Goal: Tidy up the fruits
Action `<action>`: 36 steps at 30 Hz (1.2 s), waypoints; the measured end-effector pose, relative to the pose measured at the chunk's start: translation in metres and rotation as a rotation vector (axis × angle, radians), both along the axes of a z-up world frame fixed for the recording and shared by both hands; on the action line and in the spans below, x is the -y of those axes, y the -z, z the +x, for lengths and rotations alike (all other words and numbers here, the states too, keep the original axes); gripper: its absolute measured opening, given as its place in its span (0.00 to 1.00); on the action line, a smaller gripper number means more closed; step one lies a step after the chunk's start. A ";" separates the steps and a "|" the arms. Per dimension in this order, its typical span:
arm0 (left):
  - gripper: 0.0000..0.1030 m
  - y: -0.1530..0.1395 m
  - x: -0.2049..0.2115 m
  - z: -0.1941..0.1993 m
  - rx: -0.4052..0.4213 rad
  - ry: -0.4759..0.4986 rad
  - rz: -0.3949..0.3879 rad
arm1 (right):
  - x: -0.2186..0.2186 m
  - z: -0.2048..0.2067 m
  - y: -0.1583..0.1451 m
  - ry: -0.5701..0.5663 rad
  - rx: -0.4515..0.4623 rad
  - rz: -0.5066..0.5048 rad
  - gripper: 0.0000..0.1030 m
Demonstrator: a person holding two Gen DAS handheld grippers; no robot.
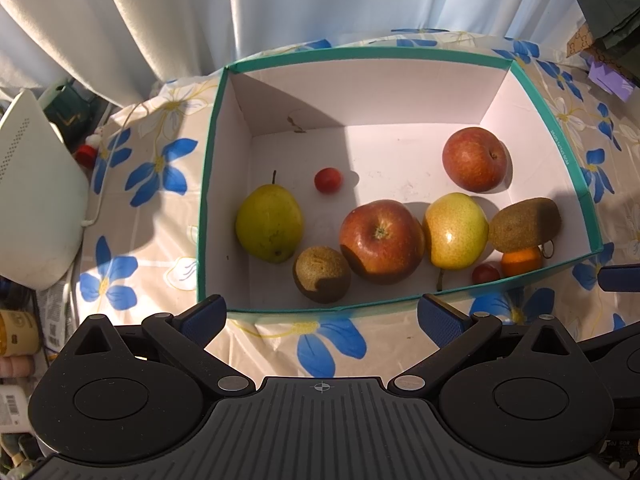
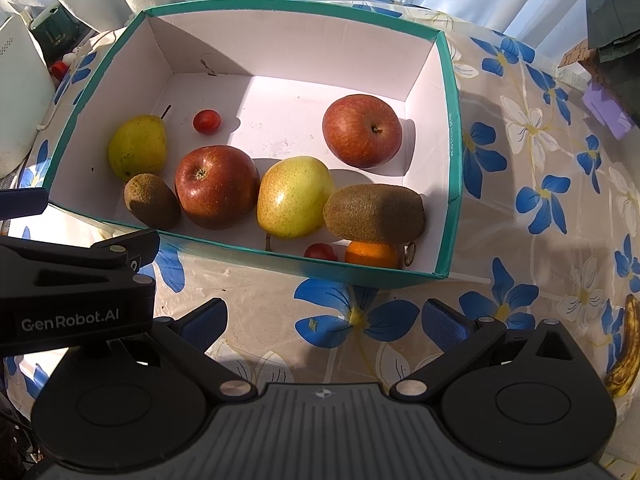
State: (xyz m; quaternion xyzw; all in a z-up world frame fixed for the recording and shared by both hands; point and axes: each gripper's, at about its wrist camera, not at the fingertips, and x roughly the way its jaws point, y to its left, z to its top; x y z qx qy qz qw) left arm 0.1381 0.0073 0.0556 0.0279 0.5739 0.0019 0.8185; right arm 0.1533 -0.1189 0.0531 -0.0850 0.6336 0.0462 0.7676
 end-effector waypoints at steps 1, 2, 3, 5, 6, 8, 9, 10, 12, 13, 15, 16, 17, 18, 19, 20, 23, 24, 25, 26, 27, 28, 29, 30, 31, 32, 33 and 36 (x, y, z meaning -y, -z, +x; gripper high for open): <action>1.00 0.000 0.000 0.000 0.001 0.001 0.000 | 0.000 0.000 0.000 0.001 -0.001 -0.001 1.00; 1.00 0.000 0.000 0.001 0.001 0.001 -0.001 | 0.000 0.000 0.000 0.003 0.001 -0.002 1.00; 1.00 0.000 0.000 0.000 0.001 0.001 0.000 | 0.000 0.000 0.000 0.004 0.002 -0.003 1.00; 1.00 0.000 0.000 0.001 0.002 0.001 0.000 | 0.001 -0.001 0.000 0.008 0.003 -0.002 1.00; 1.00 0.000 0.000 0.000 0.002 0.001 0.000 | 0.001 -0.001 0.000 0.009 0.004 -0.002 1.00; 1.00 0.000 0.000 0.000 0.002 0.001 -0.001 | 0.002 -0.001 -0.001 0.009 0.006 -0.002 1.00; 1.00 0.000 0.000 0.000 0.002 0.001 -0.001 | 0.002 -0.001 -0.001 0.009 0.007 -0.002 1.00; 1.00 0.000 0.000 0.000 0.002 0.001 0.000 | 0.002 -0.002 -0.001 0.009 0.008 -0.002 1.00; 1.00 0.000 0.000 0.000 0.002 0.001 0.000 | 0.002 -0.002 -0.001 0.010 0.009 -0.002 1.00; 1.00 0.000 0.000 0.001 0.002 0.002 0.000 | 0.002 -0.002 -0.002 0.010 0.010 -0.002 1.00; 1.00 0.000 0.000 0.001 0.004 0.004 0.002 | 0.003 -0.002 -0.002 0.010 0.010 -0.002 1.00; 1.00 0.000 0.001 0.001 0.005 0.005 0.003 | 0.003 -0.002 -0.002 0.011 0.010 -0.002 1.00; 1.00 0.000 0.001 0.001 0.005 0.006 0.003 | 0.003 -0.002 -0.002 0.010 0.011 -0.003 1.00; 1.00 0.000 0.001 0.001 0.007 0.007 0.003 | 0.003 -0.002 -0.002 0.008 0.011 -0.004 1.00; 1.00 0.000 0.001 0.001 0.008 0.008 0.003 | 0.003 -0.002 -0.002 0.009 0.012 -0.005 1.00; 1.00 -0.001 0.001 0.001 0.008 0.008 0.003 | 0.003 -0.002 -0.002 0.009 0.013 -0.005 1.00; 1.00 0.000 0.001 0.000 0.011 0.016 0.004 | 0.003 -0.003 -0.002 0.010 0.012 -0.005 1.00; 1.00 0.000 0.001 0.000 0.011 0.020 0.004 | 0.003 -0.003 -0.002 0.011 0.012 -0.006 1.00; 1.00 0.000 0.001 0.000 0.011 0.022 0.003 | 0.003 -0.003 -0.002 0.010 0.012 -0.008 1.00; 1.00 0.000 0.001 0.000 0.012 0.023 0.003 | 0.003 -0.003 -0.001 0.010 0.013 -0.009 1.00; 1.00 0.000 0.001 0.001 0.012 0.023 0.003 | 0.003 -0.003 -0.001 0.011 0.013 -0.009 1.00; 1.00 0.000 0.001 0.001 0.012 0.023 0.002 | 0.003 -0.003 -0.002 0.013 0.014 -0.009 1.00; 1.00 0.000 0.001 0.001 0.012 0.023 0.002 | 0.003 -0.003 -0.002 0.012 0.015 -0.009 1.00; 1.00 0.000 0.001 0.001 0.012 0.023 0.003 | 0.003 -0.003 -0.002 0.012 0.016 -0.010 1.00; 1.00 0.000 0.001 0.001 0.012 0.023 0.002 | 0.003 -0.003 -0.002 0.014 0.016 -0.010 1.00; 1.00 0.000 0.001 0.001 0.013 0.024 0.002 | 0.003 -0.004 -0.002 0.015 0.016 -0.011 1.00; 1.00 0.000 0.001 0.001 0.014 0.026 0.001 | 0.003 -0.004 -0.002 0.015 0.016 -0.011 1.00; 1.00 0.001 0.002 0.001 0.016 0.029 0.000 | 0.003 -0.004 -0.002 0.014 0.018 -0.015 1.00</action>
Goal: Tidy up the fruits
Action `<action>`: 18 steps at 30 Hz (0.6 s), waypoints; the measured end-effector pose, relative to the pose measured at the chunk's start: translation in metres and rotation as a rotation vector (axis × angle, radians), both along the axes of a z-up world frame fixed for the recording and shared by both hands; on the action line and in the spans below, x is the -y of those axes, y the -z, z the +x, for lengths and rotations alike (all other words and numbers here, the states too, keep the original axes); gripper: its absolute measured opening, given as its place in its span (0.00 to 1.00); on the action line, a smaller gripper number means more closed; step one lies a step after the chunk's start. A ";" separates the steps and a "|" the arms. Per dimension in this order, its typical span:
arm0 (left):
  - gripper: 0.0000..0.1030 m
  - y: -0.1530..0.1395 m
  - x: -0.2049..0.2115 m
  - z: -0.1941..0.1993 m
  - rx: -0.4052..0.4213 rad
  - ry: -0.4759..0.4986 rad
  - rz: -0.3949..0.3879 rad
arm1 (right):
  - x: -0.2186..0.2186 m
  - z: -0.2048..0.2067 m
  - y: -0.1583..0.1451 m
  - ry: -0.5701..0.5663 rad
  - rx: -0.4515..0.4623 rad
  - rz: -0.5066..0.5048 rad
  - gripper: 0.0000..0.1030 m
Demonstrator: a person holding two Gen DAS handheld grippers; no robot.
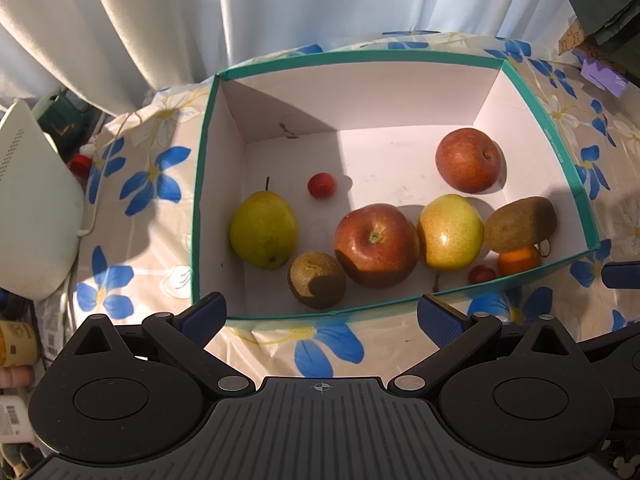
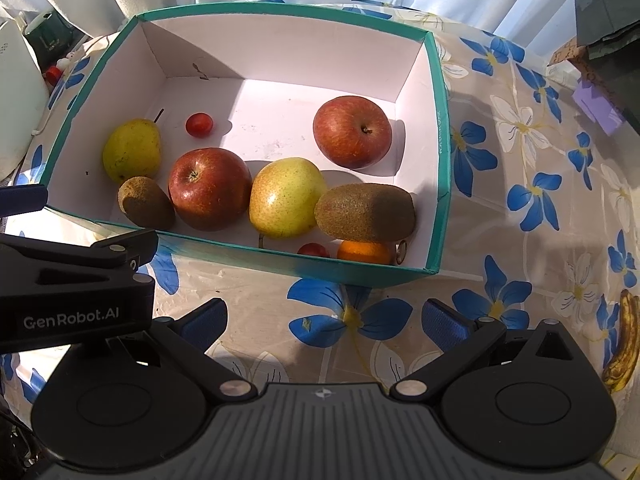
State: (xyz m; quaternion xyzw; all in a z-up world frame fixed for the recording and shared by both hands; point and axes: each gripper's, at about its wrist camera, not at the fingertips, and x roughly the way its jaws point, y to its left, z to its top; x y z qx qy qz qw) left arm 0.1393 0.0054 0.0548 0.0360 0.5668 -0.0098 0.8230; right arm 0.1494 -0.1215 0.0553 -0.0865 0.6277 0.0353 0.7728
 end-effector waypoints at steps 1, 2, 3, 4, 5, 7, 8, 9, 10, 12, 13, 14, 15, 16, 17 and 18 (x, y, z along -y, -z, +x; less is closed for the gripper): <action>1.00 0.000 0.000 0.000 0.000 0.001 0.000 | 0.000 0.000 0.000 0.001 0.000 -0.001 1.00; 1.00 0.000 0.000 0.000 0.001 0.003 -0.001 | 0.000 0.000 0.000 0.002 0.000 -0.001 1.00; 1.00 0.000 0.000 0.000 0.001 0.004 -0.002 | 0.000 0.000 0.000 0.003 0.000 -0.001 1.00; 1.00 0.000 0.000 0.000 0.002 0.005 -0.002 | 0.001 0.000 0.000 0.005 0.000 0.000 1.00; 1.00 0.000 0.000 0.000 0.002 0.005 -0.001 | 0.001 0.000 0.000 0.006 0.000 0.000 1.00; 1.00 0.000 0.000 0.000 0.001 0.004 -0.002 | 0.001 0.000 0.000 0.007 -0.001 -0.001 1.00; 1.00 0.000 0.000 0.000 0.001 0.005 -0.002 | 0.001 0.000 0.000 0.008 -0.001 -0.001 1.00; 1.00 0.000 0.001 0.000 0.002 0.006 -0.002 | 0.001 0.000 0.000 0.008 0.000 -0.003 1.00; 1.00 0.000 0.001 0.000 0.002 0.006 -0.002 | 0.001 0.000 0.000 0.008 0.001 -0.003 1.00; 1.00 0.000 0.001 0.000 0.003 0.007 -0.001 | 0.001 -0.001 -0.001 0.008 0.001 -0.004 1.00; 1.00 0.000 0.001 0.000 0.003 0.007 -0.002 | 0.001 -0.001 -0.001 0.008 0.001 -0.003 1.00; 1.00 0.000 0.001 0.000 0.004 0.008 -0.001 | 0.001 -0.001 -0.001 0.009 0.001 -0.002 1.00; 1.00 0.000 0.001 0.000 0.006 0.011 -0.001 | 0.001 -0.001 -0.001 0.009 0.001 -0.002 1.00; 1.00 0.000 0.001 -0.001 0.007 0.012 0.000 | 0.001 -0.001 -0.001 0.009 0.001 -0.002 1.00; 1.00 0.000 0.001 -0.001 0.007 0.013 0.001 | 0.001 -0.001 -0.001 0.009 0.001 -0.003 1.00; 1.00 0.000 0.001 -0.001 0.008 0.014 0.001 | 0.001 -0.001 -0.001 0.008 0.001 -0.004 1.00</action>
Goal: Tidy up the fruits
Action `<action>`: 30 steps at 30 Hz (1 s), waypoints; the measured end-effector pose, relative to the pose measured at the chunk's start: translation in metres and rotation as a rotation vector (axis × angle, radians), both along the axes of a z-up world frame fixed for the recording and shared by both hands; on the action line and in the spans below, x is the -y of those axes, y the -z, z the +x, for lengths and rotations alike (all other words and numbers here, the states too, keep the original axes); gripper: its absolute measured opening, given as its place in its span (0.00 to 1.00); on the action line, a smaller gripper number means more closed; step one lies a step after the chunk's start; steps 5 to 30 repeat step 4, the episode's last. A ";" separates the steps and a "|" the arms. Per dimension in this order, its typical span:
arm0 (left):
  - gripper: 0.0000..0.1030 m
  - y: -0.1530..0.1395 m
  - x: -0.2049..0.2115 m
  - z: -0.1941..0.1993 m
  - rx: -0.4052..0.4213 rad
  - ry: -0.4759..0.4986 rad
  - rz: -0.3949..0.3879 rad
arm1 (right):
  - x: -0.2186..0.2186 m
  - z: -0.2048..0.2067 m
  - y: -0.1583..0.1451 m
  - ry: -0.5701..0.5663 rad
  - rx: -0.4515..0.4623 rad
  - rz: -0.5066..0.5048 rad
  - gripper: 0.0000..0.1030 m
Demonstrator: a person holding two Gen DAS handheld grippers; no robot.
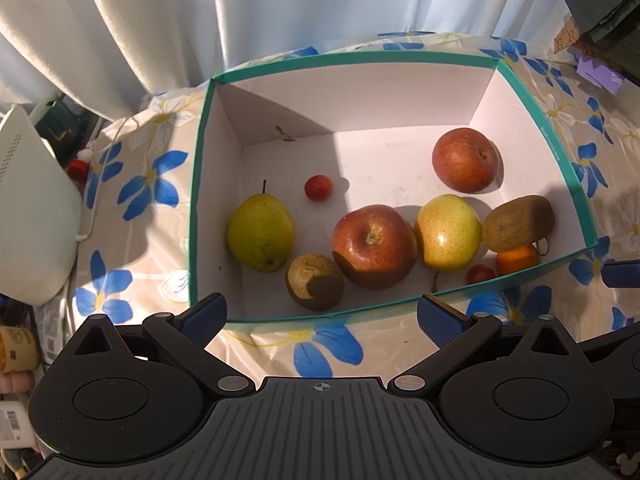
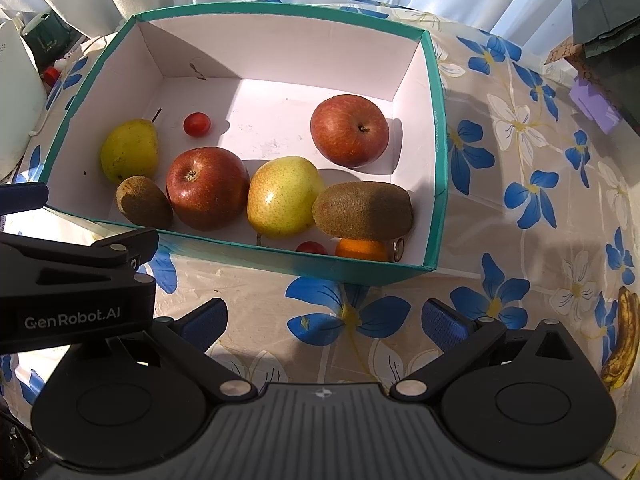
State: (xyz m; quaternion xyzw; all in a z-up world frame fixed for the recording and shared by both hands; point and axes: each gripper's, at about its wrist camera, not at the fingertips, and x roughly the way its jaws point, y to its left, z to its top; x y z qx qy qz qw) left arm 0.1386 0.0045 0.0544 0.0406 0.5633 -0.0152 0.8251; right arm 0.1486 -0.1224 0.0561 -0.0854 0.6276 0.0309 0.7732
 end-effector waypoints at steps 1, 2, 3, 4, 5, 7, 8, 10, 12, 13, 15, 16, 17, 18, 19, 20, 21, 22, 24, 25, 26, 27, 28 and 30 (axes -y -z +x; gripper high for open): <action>1.00 0.000 0.000 0.000 0.000 0.001 0.001 | 0.000 0.000 0.000 0.001 -0.001 0.002 1.00; 1.00 0.000 0.000 0.000 0.000 0.001 0.001 | 0.000 0.000 0.000 0.000 -0.001 0.002 1.00; 1.00 0.000 0.000 0.000 0.000 0.001 0.001 | 0.000 0.000 0.000 -0.001 0.000 0.003 1.00; 1.00 0.000 0.000 -0.001 -0.001 0.002 0.000 | 0.000 -0.001 0.000 -0.001 0.001 0.004 1.00; 1.00 0.000 0.000 -0.001 -0.001 0.002 0.000 | 0.000 -0.001 0.000 -0.001 0.001 0.004 1.00; 1.00 0.000 0.000 -0.001 -0.001 0.002 0.000 | 0.000 -0.001 0.000 -0.001 0.001 0.004 1.00; 1.00 0.000 0.000 -0.001 -0.001 0.002 0.000 | 0.000 -0.001 0.000 -0.001 0.001 0.004 1.00; 1.00 0.000 0.000 -0.001 -0.001 0.002 0.000 | 0.000 -0.001 0.000 -0.001 0.001 0.004 1.00; 1.00 0.000 0.000 -0.001 -0.001 0.002 0.000 | 0.000 -0.001 0.000 -0.001 0.001 0.004 1.00; 1.00 0.000 0.000 -0.001 -0.001 0.002 0.000 | 0.000 -0.001 0.000 -0.001 0.001 0.004 1.00; 1.00 0.000 0.000 -0.001 -0.001 0.002 0.000 | 0.000 -0.001 0.000 -0.001 0.001 0.004 1.00; 1.00 0.000 0.000 -0.001 -0.001 0.002 0.000 | 0.000 -0.001 0.000 -0.001 0.001 0.004 1.00; 1.00 0.000 0.000 -0.001 -0.001 0.002 0.000 | 0.000 -0.001 0.000 -0.001 0.001 0.004 1.00; 1.00 0.000 0.000 -0.001 -0.001 0.002 0.000 | 0.000 -0.001 0.000 -0.001 0.001 0.004 1.00; 1.00 0.000 0.000 -0.001 -0.001 0.002 0.000 | 0.000 -0.001 0.000 -0.001 0.001 0.004 1.00; 1.00 0.000 0.000 -0.001 -0.001 0.002 0.000 | 0.000 -0.001 0.000 -0.001 0.001 0.004 1.00; 1.00 0.000 0.000 -0.001 -0.001 0.002 0.000 | 0.000 -0.001 0.000 -0.001 0.001 0.004 1.00; 1.00 0.000 0.000 -0.001 -0.001 0.002 0.000 | 0.000 -0.001 0.000 -0.001 0.001 0.004 1.00; 1.00 0.000 0.000 -0.001 -0.001 0.002 0.000 | 0.000 -0.001 0.000 -0.001 0.001 0.004 1.00; 1.00 0.000 0.000 -0.001 -0.001 0.002 0.000 | 0.000 -0.001 0.000 -0.001 0.001 0.004 1.00; 1.00 0.000 0.000 -0.001 -0.001 0.002 0.000 | 0.000 -0.001 0.000 -0.001 0.001 0.004 1.00; 1.00 0.000 0.000 -0.001 -0.001 0.002 0.000 | 0.000 -0.001 0.000 -0.001 0.001 0.004 1.00; 1.00 0.000 0.000 -0.001 -0.001 0.002 0.000 | 0.000 -0.001 0.000 -0.001 0.001 0.004 1.00; 1.00 0.000 0.000 -0.001 -0.001 0.002 0.000 | 0.000 -0.001 0.000 -0.001 0.001 0.004 1.00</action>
